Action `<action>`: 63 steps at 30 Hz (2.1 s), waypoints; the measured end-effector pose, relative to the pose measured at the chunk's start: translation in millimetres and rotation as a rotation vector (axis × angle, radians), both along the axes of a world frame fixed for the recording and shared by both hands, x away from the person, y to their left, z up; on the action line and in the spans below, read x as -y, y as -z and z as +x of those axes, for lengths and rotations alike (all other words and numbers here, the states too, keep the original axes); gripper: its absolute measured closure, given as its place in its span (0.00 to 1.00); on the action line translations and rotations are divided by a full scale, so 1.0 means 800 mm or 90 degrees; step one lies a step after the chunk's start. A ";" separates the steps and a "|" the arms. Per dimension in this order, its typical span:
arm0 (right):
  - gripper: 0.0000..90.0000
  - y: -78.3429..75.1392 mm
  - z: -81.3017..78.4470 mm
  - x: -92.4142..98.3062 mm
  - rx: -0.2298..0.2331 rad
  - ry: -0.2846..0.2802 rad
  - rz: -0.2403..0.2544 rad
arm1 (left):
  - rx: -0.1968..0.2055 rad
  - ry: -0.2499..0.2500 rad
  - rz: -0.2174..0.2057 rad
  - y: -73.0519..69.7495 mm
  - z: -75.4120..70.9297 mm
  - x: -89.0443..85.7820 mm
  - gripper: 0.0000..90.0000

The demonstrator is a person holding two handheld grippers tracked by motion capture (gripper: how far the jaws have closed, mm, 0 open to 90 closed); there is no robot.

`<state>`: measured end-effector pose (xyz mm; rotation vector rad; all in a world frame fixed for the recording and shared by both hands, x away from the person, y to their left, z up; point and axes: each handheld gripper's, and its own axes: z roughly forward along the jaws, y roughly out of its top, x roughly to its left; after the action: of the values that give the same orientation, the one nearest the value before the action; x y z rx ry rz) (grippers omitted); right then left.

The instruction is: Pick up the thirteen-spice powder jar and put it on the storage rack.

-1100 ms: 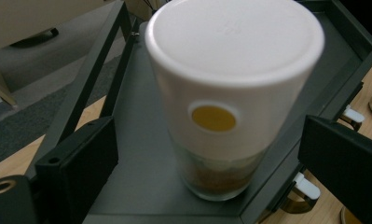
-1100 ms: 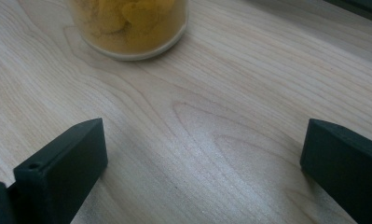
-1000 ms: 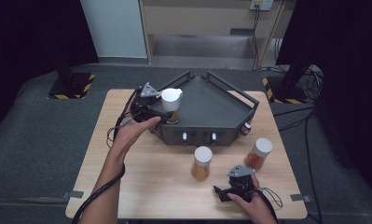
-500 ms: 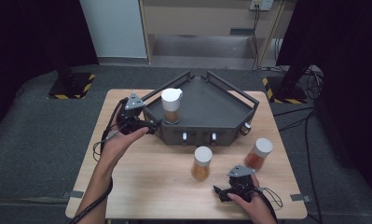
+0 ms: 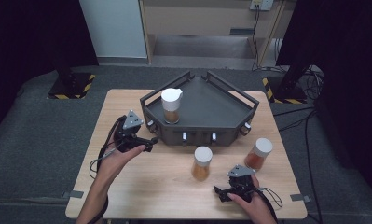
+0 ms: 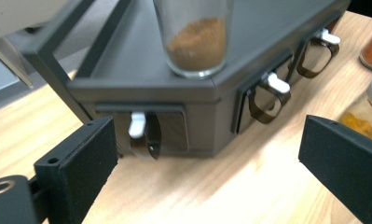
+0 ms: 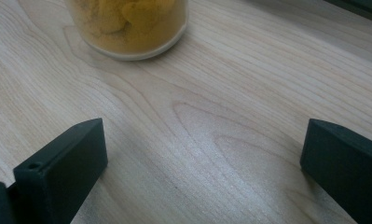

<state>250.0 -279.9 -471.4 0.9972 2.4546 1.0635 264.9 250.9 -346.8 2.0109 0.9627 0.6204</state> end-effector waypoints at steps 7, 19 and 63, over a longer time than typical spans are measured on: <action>0.01 0.000 0.000 0.000 0.000 0.000 0.000 | -0.015 -0.011 0.005 0.010 -0.011 -0.001 0.04; 0.00 0.000 0.000 0.000 0.001 -0.001 -0.001 | -0.029 -0.034 0.009 0.045 -0.036 -0.002 0.04; 0.01 0.000 0.000 0.000 0.000 -0.001 -0.001 | -0.149 -0.177 0.062 0.125 -0.066 -0.005 0.03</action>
<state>250.2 -279.8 -471.2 0.9957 2.4557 1.0622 212.2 255.2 -447.0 2.0853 1.3926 0.5967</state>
